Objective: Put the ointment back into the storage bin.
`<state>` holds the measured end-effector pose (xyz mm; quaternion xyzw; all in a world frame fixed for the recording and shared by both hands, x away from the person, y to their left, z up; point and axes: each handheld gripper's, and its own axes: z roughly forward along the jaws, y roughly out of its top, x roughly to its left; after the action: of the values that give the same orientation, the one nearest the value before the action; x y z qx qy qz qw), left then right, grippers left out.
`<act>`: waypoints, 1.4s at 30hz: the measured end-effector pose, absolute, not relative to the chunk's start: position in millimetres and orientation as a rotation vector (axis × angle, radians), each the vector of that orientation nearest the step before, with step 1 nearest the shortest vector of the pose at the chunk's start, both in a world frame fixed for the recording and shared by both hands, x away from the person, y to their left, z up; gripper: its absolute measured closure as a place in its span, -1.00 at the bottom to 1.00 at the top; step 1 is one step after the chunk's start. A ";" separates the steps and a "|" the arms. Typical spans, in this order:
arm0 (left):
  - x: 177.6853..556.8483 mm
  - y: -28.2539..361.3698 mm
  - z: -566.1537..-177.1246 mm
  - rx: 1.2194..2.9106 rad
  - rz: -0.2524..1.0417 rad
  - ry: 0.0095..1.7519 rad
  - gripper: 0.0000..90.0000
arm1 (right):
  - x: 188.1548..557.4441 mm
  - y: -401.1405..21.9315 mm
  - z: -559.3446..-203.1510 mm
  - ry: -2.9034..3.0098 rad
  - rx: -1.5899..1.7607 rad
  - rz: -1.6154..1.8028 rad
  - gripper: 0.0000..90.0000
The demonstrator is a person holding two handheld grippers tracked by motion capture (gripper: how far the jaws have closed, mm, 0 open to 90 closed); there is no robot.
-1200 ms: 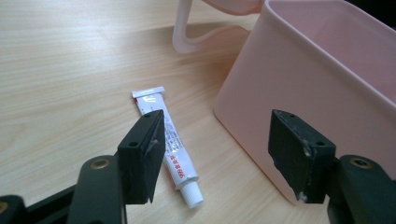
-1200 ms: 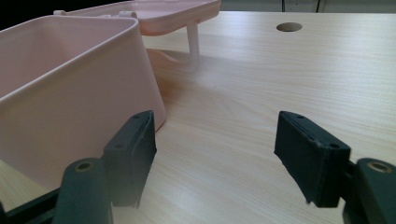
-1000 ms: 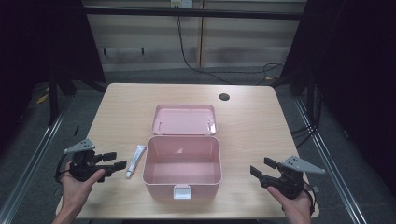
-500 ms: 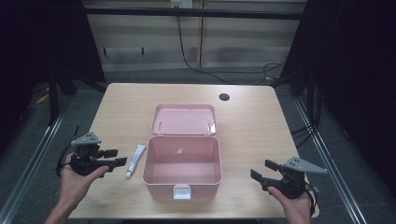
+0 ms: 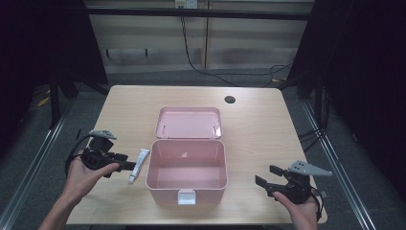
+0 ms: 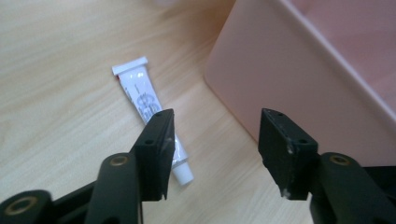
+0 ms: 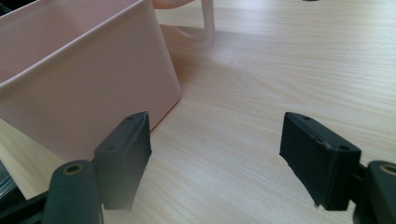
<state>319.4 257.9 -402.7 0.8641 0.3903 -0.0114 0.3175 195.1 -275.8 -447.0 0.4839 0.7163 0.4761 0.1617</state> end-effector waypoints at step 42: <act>372.9 211.3 -439.3 2.650 -0.108 1.217 0.24 | 198.4 -269.3 -451.4 2.138 1.385 1.341 -0.48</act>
<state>372.9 211.3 -439.3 0.9025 0.4145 -0.0368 0.1116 198.4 -269.3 -451.4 0.4769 0.7363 0.4618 0.1311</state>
